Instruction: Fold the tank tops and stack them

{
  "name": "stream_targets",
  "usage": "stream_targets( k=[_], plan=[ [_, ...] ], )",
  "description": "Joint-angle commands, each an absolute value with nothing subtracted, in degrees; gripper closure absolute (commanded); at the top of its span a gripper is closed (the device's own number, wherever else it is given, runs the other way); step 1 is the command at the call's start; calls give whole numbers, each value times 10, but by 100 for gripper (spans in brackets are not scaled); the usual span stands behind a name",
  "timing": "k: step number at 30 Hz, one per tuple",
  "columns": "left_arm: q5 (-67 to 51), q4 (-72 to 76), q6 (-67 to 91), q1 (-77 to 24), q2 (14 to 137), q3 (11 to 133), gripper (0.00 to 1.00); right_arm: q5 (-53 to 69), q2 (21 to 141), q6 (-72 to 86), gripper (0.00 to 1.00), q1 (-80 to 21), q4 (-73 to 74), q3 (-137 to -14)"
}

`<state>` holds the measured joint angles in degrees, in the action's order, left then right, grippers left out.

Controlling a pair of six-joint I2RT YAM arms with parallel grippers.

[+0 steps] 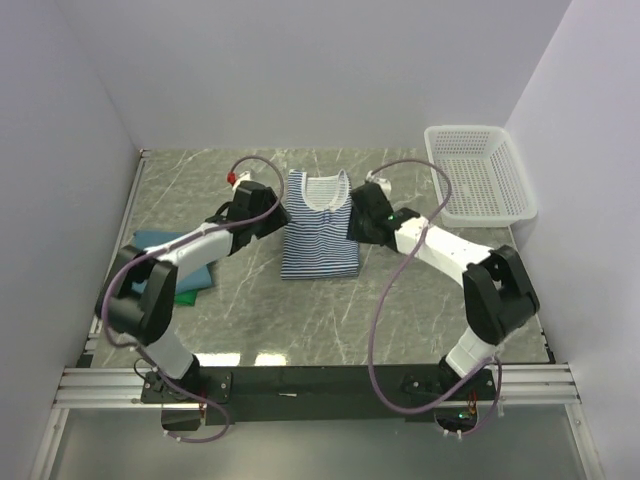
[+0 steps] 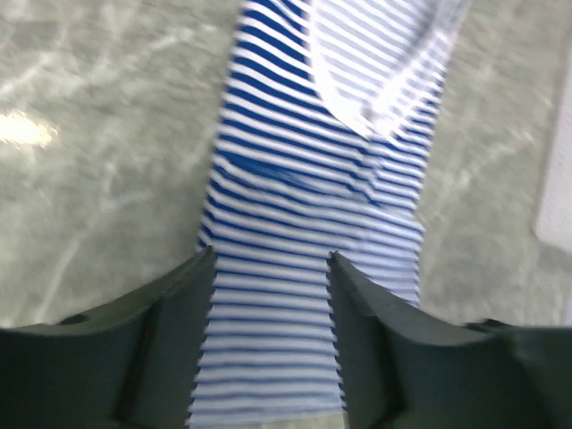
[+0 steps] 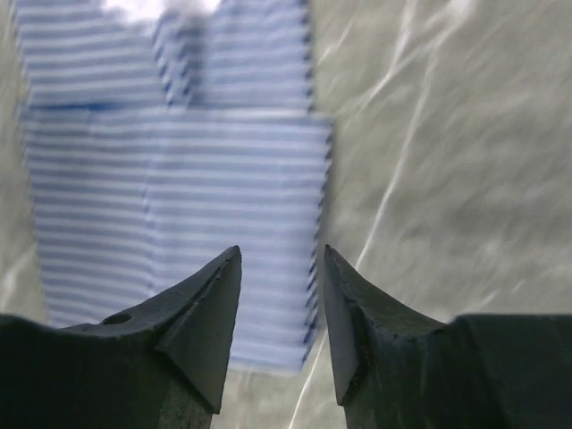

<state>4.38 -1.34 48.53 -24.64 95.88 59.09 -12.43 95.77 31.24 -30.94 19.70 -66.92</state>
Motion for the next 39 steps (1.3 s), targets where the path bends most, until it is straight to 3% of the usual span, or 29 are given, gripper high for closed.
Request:
stream_targets(
  k=[1, 3, 7, 11, 14, 22, 27, 39],
  plan=[
    [30, 22, 500, -276, 894, 556, 44, -157, 910, 333, 53, -360, 194, -625],
    [16, 27, 508, -300, 889, 544, 49, -163, 895, 355, 55, -373, 191, -606],
    [-15, 56, 521, -337, 903, 533, 71, -185, 857, 381, 57, -391, 180, -562],
    [-31, 82, 536, -371, 930, 528, 82, -158, 824, 402, 63, -393, 142, -517],
    [-36, 94, 543, -387, 946, 524, 85, -140, 817, 410, 72, -393, 128, -511],
    [-40, 113, 551, -396, 965, 509, 87, -10, 835, 437, 82, -391, 20, -481],
    [-32, 107, 545, -396, 984, 500, 88, 61, 877, 470, 85, -359, -51, -420],
    [-16, 120, 557, -396, 997, 443, 91, 73, 850, 503, 91, -300, -115, -281]
  ],
)
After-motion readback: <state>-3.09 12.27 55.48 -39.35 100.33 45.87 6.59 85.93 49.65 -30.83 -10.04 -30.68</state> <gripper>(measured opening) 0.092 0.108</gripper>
